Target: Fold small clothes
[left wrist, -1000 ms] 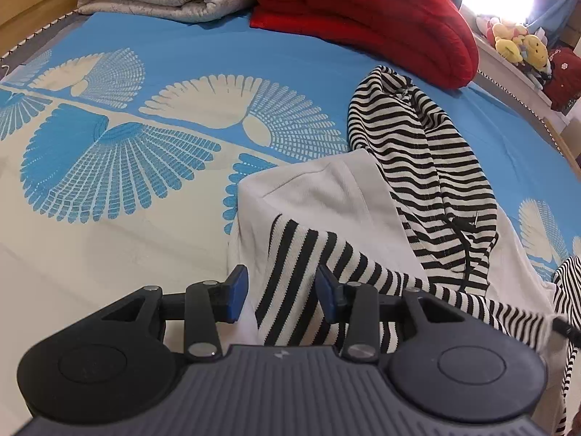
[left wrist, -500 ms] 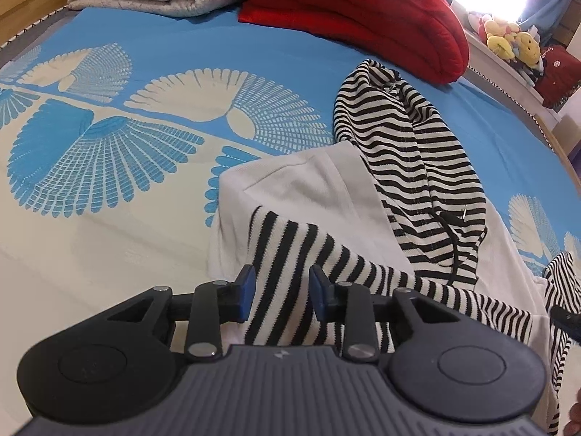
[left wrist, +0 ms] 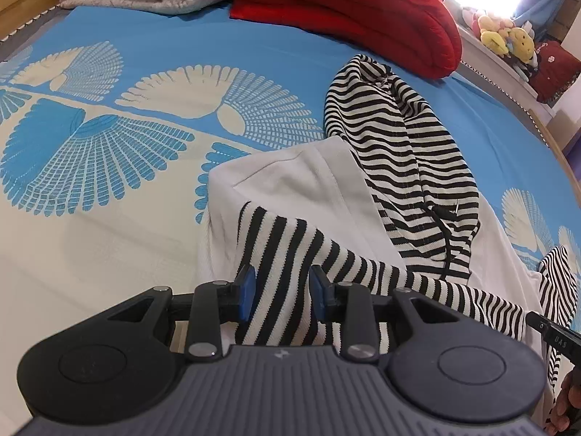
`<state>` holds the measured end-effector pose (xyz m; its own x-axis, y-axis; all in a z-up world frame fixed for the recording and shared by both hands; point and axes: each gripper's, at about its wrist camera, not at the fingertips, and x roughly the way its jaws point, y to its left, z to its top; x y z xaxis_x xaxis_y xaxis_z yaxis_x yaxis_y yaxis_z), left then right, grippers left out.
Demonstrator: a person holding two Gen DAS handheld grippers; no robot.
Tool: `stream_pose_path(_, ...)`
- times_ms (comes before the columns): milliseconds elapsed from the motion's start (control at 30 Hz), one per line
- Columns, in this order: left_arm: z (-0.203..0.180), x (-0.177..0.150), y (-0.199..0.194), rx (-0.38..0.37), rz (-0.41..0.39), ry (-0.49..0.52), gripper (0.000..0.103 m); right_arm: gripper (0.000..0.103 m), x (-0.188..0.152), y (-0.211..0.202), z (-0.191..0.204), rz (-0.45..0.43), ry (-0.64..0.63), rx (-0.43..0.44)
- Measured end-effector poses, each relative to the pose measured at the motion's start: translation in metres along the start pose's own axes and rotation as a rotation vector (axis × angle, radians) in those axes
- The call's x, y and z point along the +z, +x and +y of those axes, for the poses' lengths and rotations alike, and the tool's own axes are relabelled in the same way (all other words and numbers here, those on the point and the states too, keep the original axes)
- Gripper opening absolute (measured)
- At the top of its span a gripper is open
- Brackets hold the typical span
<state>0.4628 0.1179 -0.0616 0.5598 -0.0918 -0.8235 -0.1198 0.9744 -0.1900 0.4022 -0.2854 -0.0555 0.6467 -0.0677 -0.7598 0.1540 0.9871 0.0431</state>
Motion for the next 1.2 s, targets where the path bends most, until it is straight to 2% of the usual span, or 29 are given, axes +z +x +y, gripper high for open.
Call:
stream_pose_path(67, 0.002, 0.0, 0.001, 0.008, 0.001, -0.002, 0.036, 0.024, 0.0, 0.0, 0.003, -0.005, -0.02, 0.002)
stream_pose_path(100, 0.002, 0.0, 0.001, 0.011, 0.002, -0.002, 0.036, 0.019, 0.0, -0.001, 0.004, -0.007, -0.021, 0.001)
stream_pose_path(133, 0.003, 0.0, 0.001, 0.015, 0.003, -0.003, 0.036, 0.004, 0.0, -0.003, 0.004, -0.014, -0.021, -0.005)
stream_pose_path(333, 0.007, 0.001, 0.0, 0.033, -0.007, -0.017, 0.036, 0.002, 0.013, -0.031, 0.004, -0.118, 0.03, -0.067)
stream_pose_path(433, 0.006, 0.001, 0.0, 0.035, -0.014, -0.018, 0.035, 0.002, 0.014, -0.031, -0.001, -0.127, 0.058, -0.152)
stream_pose_path(533, 0.005, 0.0, 0.002, 0.031, -0.011, -0.014, 0.028, 0.003, 0.009, -0.015, -0.013, -0.015, 0.113, -0.193)
stream_pose_path(600, 0.004, 0.0, 0.003, 0.025, -0.009, -0.016, 0.022, 0.007, 0.008, -0.026, -0.017, -0.064, 0.164, -0.169)
stream_pose_path(667, 0.002, 0.0, 0.004, 0.017, -0.008, -0.014, 0.02, 0.007, 0.01, -0.039, -0.006, -0.129, 0.119, -0.087)
stream_pose_path(700, 0.001, -0.001, 0.005, 0.015, -0.006, -0.01, 0.02, 0.009, 0.01, -0.041, -0.001, -0.128, 0.092, -0.041)
stream_pose_path(733, 0.001, -0.002, 0.007, 0.017, 0.001, -0.006, 0.02, 0.015, 0.009, -0.036, 0.003, -0.084, 0.082, 0.025)
stream_pose_path(767, 0.0, -0.004, 0.011, 0.025, 0.016, 0.0, 0.02, 0.022, 0.006, -0.027, 0.004, -0.003, 0.089, 0.076)
stream_pose_path(800, 0.0, -0.006, 0.015, 0.039, 0.041, 0.008, 0.02, 0.022, 0.0, -0.012, 0.004, 0.104, 0.104, 0.1)
stream_pose_path(833, 0.0, -0.009, 0.022, 0.064, 0.081, 0.022, 0.02, 0.022, -0.008, -0.001, 0.002, 0.169, 0.122, 0.078)
stream_pose_path(900, 0.002, -0.013, 0.028, 0.106, 0.121, 0.026, 0.019, 0.023, -0.009, -0.006, 0.002, 0.134, 0.123, 0.065)
stream_pose_path(967, 0.002, -0.01, 0.022, 0.086, 0.105, 0.01, 0.019, 0.03, -0.003, -0.015, 0.005, 0.105, 0.096, 0.065)
stream_pose_path(1033, -0.002, -0.007, 0.014, 0.064, 0.071, 0.019, 0.02, 0.037, 0.002, -0.024, -0.001, 0.066, 0.127, 0.048)
stream_pose_path(1133, -0.007, -0.007, 0.01, 0.046, 0.06, 0.031, 0.02, 0.039, 0.012, -0.03, -0.031, 0.015, 0.237, 0.031)
stream_pose_path(1200, -0.009, -0.008, 0.01, 0.04, 0.064, 0.034, 0.02, 0.039, 0.02, -0.034, -0.06, -0.043, 0.298, -0.022)
